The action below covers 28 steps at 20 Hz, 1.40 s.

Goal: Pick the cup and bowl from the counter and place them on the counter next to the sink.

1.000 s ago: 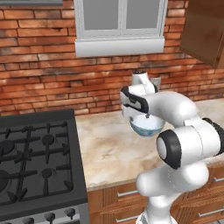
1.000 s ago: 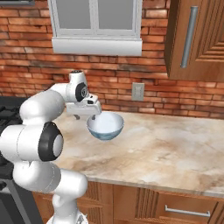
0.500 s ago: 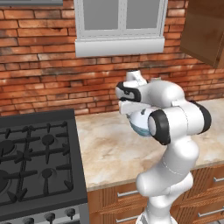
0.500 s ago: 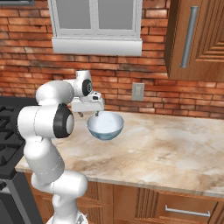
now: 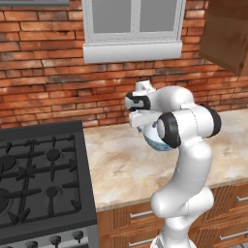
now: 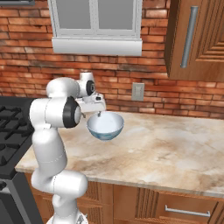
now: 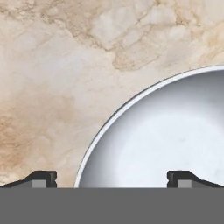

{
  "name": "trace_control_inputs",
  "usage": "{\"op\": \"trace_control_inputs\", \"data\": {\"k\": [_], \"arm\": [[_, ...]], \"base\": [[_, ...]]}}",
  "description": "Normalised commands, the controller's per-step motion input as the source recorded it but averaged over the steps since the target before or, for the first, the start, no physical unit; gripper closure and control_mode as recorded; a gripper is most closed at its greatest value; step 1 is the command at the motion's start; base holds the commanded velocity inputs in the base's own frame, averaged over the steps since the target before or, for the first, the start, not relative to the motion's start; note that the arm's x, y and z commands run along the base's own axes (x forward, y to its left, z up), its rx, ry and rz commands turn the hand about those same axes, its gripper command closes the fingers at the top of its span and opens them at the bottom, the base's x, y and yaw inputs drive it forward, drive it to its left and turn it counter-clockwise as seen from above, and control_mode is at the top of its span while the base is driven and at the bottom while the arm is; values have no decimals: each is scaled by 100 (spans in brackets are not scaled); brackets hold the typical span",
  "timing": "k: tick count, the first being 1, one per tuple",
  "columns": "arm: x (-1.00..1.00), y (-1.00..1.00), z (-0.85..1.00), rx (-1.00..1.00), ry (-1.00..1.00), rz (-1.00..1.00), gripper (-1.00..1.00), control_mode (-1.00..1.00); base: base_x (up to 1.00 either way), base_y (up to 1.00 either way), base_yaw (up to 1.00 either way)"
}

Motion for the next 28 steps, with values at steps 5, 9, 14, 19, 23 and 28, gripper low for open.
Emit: {"op": "trace_control_inputs", "data": {"k": [5, 9, 14, 19, 23, 28], "arm": [[0, 14, -35, 0, 2, 2, -100, -100], [-7, 24, -11, 0, 0, 0, -100, -100], [-2, 6, -24, 0, 0, 0, -100, -100], [0, -8, -14, 0, 0, 0, -100, -100], [0, -15, -15, 0, 0, 0, -100, -100], [0, -10, -23, 0, 0, 0, -100, -100]], "base": [[0, 0, 0], [0, 0, 0], [0, 0, 0], [0, 0, 0], [0, 0, 0], [0, 0, 0]]}}
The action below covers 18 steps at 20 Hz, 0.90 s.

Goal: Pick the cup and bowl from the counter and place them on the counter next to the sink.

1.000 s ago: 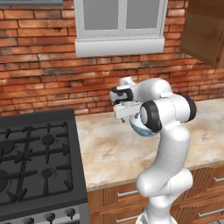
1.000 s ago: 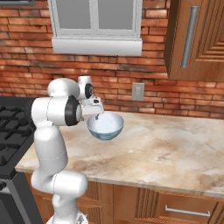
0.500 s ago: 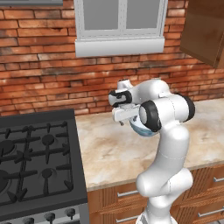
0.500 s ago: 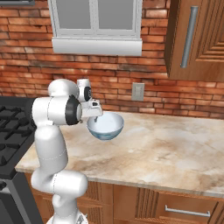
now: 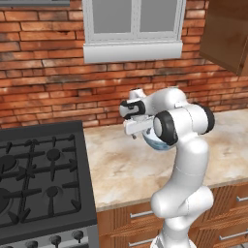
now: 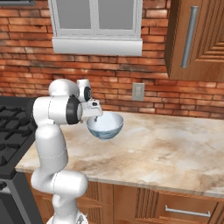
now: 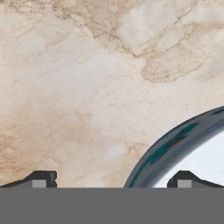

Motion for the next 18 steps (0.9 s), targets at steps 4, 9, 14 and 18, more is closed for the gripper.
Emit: {"op": "trace_control_inputs", "data": {"k": [4, 9, 14, 18], "arm": [[-27, 0, -2, 2, -2, 0, -100, -100], [-58, -1, 0, 3, -5, 0, -100, -100], [-6, -4, 0, 3, 0, -2, 100, -100], [-8, 0, 0, 2, 0, 0, 100, -100]], "base": [[0, 0, 0], [0, 0, 0], [0, 0, 0], [0, 0, 0]]}}
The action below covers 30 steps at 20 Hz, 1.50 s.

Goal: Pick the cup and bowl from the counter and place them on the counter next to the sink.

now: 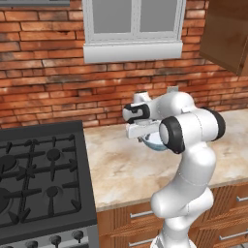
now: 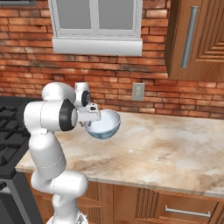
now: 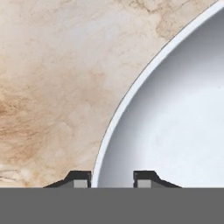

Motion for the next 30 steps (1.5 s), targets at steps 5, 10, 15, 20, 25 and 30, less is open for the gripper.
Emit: {"op": "trace_control_inputs", "data": {"k": [5, 10, 15, 20, 25, 30], "arm": [[-2, 0, 0, 1, 0, 0, 100, -100], [0, 0, 9, 0, 0, 0, 100, -100], [-13, 0, 37, 3, -4, 0, 100, -100], [-3, 0, 30, 1, 0, 2, 100, -100], [-22, 0, 10, 0, 0, 3, 100, -100], [-34, 0, 0, -5, 0, 3, 100, -100]], "base": [[0, 0, 0], [0, 0, 0], [0, 0, 0], [0, 0, 0], [0, 0, 0], [0, 0, 0]]}}
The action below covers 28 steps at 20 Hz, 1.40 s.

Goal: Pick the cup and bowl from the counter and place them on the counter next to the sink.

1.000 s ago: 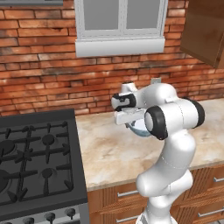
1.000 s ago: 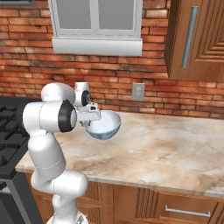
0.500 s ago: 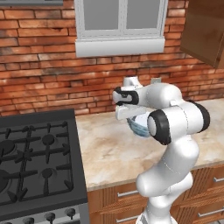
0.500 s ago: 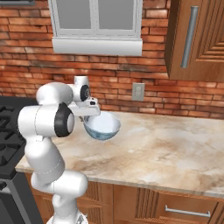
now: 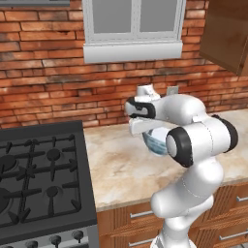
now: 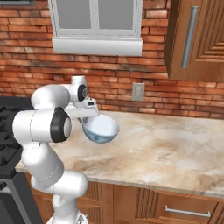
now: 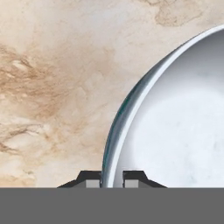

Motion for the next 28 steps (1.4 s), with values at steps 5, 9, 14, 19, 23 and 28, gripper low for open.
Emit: {"op": "trace_control_inputs", "data": {"k": [5, 9, 14, 19, 23, 28], "arm": [[-38, 0, 0, -8, 0, 0, 100, -100], [-26, 0, 12, -4, 0, 0, 100, -100], [-24, 27, 65, 0, -7, 0, 100, -100], [-31, 28, 59, -1, -12, 0, 100, -100], [-58, 13, 40, -6, -9, 0, 100, -100], [-78, 0, 14, -8, -2, 0, 100, -100]], "base": [[0, 0, 0], [0, 0, 0], [0, 0, 0], [0, 0, 0], [0, 0, 0], [0, 0, 0]]}}
